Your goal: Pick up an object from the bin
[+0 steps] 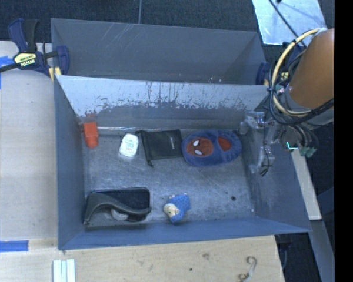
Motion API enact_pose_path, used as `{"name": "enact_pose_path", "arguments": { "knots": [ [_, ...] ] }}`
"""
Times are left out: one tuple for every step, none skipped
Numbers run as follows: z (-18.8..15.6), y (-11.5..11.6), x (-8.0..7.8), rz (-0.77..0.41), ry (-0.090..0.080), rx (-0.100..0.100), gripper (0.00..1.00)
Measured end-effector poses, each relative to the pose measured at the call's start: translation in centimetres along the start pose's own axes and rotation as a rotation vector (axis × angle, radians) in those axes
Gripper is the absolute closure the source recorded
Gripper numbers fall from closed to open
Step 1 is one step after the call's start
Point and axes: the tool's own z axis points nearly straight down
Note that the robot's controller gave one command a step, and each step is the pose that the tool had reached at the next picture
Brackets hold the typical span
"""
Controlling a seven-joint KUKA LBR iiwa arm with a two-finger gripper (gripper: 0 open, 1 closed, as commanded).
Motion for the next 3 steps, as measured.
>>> {"name": "enact_pose_path", "arguments": {
  "knots": [
    [7.3, 5.4, -3.7, 0.075, -0.001, -0.003, 0.00],
    [16.5, 5.2, -5.6, 0.120, -0.013, 0.000, 0.00],
    [15.9, 5.2, -5.7, 0.118, -0.012, 0.002, 1.00]
  ]
}}
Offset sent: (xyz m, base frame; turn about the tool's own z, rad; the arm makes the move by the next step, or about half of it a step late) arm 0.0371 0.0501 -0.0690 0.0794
